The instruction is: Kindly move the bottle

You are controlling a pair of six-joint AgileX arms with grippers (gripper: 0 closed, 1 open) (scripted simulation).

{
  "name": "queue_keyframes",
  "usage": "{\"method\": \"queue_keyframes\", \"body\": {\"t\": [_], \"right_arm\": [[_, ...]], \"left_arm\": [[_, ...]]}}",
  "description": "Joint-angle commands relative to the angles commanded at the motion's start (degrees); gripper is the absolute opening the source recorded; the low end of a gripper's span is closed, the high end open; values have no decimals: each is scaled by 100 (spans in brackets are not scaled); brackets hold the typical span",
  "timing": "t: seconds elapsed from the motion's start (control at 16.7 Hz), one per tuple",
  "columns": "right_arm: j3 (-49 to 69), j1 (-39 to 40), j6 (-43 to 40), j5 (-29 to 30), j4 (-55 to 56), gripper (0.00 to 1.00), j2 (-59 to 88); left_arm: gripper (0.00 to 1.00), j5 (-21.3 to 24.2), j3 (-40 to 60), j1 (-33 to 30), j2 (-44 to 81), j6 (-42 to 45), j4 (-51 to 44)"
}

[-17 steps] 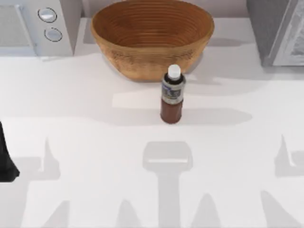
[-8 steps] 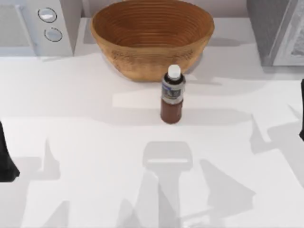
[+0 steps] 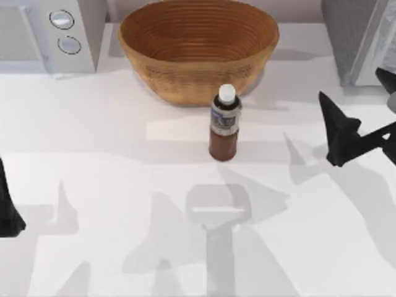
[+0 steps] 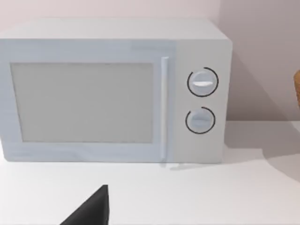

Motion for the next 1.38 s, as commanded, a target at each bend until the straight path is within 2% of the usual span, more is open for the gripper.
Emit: {"method": "queue_keyframes", "body": {"t": [0.42, 0.72, 1.02, 1.38], "right_arm": [[560, 519, 41, -359, 2107, 100, 2701], [820, 807, 11, -570, 3123, 100, 4036], [943, 953, -22, -682, 3583, 100, 4624], [976, 937, -22, -679, 3468, 100, 4876]], "left_arm": [[100, 0, 0, 0, 0, 0, 0], [100, 0, 0, 0, 0, 0, 0], [100, 0, 0, 0, 0, 0, 0], [100, 0, 0, 0, 0, 0, 0]]}}
